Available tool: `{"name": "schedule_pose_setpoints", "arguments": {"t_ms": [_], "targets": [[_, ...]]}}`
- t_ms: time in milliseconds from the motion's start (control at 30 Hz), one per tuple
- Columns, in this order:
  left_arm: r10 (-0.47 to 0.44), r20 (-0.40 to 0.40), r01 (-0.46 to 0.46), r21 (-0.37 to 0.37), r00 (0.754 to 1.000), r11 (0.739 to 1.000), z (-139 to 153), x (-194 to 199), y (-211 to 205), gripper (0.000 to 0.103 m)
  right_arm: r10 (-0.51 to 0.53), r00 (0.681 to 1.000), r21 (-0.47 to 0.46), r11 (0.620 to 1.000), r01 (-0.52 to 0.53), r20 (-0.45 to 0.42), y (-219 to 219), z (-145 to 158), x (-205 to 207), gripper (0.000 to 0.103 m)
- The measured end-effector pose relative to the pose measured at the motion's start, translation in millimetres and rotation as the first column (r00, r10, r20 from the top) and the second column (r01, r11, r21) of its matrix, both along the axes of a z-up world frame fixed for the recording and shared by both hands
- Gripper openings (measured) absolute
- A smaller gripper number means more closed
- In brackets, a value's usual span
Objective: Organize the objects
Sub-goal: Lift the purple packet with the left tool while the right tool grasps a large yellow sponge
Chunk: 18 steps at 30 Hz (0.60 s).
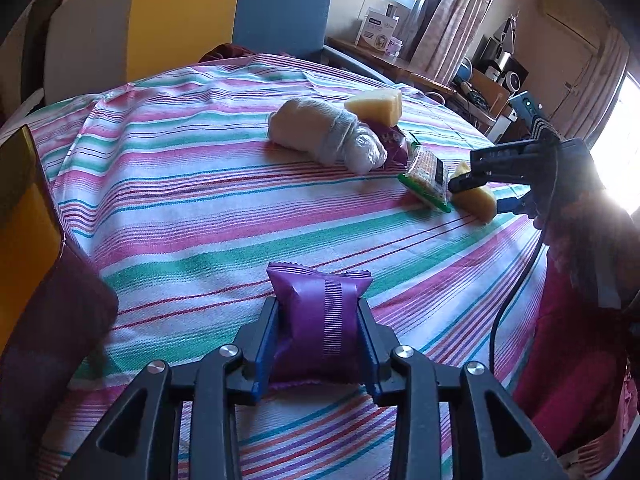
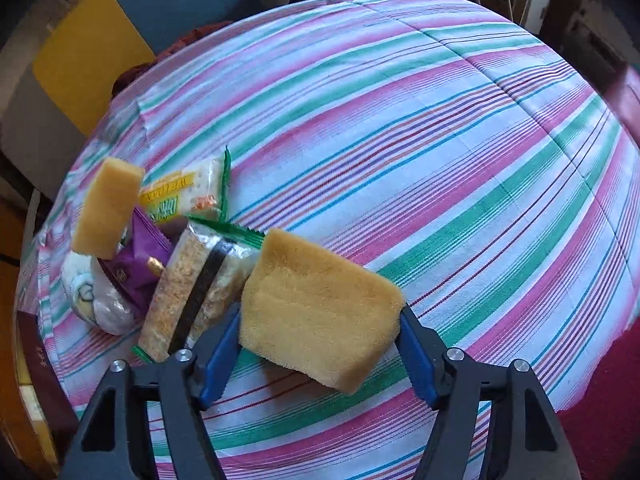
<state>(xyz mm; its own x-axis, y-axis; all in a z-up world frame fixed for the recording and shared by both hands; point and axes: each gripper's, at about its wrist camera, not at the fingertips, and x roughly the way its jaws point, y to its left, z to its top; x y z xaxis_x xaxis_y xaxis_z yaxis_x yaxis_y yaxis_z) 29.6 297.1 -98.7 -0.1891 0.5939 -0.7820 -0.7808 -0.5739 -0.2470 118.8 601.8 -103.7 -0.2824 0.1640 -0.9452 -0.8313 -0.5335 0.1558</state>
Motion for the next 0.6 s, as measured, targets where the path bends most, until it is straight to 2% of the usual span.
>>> {"name": "schedule_pose_setpoints", "arguments": {"t_ms": [67,133,233,433,600], "targets": [[-0.001,-0.002,0.001,0.0,1.0,1.0,0,0,0,0.037,0.034,0.998,0.031,0.999,-0.036,0.049,-6,0,-7,0.078],[0.0,-0.001,0.0,0.002,1.0,1.0,0,0,-1,0.037,0.035,0.998,0.04,0.998,-0.038,0.057,-8,0,-7,0.078],[0.0,-0.001,0.0,0.003,1.0,1.0,0,0,-1,0.037,0.005,1.0,0.018,1.0,-0.006,0.017,-4,3,0,0.078],[0.002,0.0,-0.002,0.005,1.0,1.0,0,0,-1,0.037,-0.053,0.995,-0.052,0.997,0.049,-0.08,4,6,14,0.087],[0.004,-0.008,-0.003,0.002,1.0,1.0,0,0,-1,0.037,-0.078,0.991,-0.074,0.995,0.071,-0.107,5,8,19,0.087]]}}
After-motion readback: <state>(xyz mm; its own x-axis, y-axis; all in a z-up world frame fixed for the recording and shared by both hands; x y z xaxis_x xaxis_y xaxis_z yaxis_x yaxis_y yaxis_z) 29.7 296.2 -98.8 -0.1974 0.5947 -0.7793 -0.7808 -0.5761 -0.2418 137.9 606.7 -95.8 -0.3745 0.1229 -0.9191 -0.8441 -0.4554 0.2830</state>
